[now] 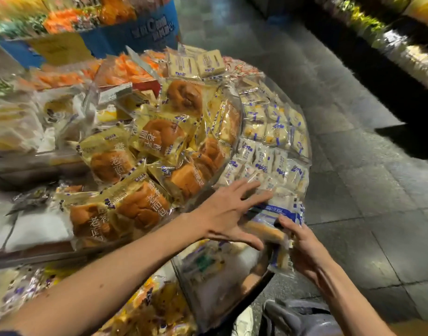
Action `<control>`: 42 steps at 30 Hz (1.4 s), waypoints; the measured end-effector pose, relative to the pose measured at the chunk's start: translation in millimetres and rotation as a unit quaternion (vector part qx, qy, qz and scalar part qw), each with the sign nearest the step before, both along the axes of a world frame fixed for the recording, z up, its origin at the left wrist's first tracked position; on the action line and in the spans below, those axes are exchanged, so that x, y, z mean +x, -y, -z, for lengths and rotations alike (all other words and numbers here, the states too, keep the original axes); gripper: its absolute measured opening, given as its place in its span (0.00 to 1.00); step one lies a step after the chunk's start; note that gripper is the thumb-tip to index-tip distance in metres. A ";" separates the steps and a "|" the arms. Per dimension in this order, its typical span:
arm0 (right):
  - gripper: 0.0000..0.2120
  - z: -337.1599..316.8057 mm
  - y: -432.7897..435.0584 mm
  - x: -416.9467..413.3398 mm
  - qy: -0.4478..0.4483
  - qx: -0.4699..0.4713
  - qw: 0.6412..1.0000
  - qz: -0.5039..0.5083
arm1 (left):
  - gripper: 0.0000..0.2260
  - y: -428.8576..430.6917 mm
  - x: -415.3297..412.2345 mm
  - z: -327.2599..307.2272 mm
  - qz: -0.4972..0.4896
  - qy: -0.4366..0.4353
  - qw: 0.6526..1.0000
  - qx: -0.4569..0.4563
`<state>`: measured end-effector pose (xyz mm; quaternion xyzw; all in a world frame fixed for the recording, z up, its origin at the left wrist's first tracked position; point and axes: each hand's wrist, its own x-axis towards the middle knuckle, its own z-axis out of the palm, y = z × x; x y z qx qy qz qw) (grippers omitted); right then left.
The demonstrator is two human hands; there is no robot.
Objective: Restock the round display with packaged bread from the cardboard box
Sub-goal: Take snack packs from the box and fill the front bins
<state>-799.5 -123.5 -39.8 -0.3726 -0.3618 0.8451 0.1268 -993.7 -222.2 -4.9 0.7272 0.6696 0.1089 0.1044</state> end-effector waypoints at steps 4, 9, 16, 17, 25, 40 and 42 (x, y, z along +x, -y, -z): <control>0.20 -8.5 23.0 -28.3 0.022 -0.020 0.999 -0.028 | 0.48 37.8 -7.4 -1.0 -0.073 -0.089 0.990 -0.086; 0.18 -9.4 46.5 -51.4 -0.025 -0.049 0.996 -0.069 | 0.39 89.8 -16.6 -4.7 -0.142 0.006 0.987 -0.079; 0.15 -0.1 78.6 -82.7 0.022 -0.039 0.992 -0.121 | 0.21 164.3 -21.9 -7.5 -0.391 0.430 0.814 -0.009; 0.14 -1.3 86.7 -86.7 0.026 -0.040 0.991 -0.128 | 0.22 175.9 -24.4 -5.1 -0.435 0.461 0.773 0.013; 0.19 -0.9 162.7 -99.8 0.074 0.016 0.983 -0.167 | 0.09 279.6 -25.5 7.1 -0.537 0.512 0.662 0.102; 0.16 5.2 325.1 -113.7 0.084 0.068 0.969 -0.222 | 0.23 503.8 -3.3 59.9 -0.602 0.442 0.650 0.140; 0.18 2.2 332.2 -115.7 0.081 0.054 0.968 -0.230 | 0.13 529.4 -16.3 69.7 -0.651 0.439 0.596 0.166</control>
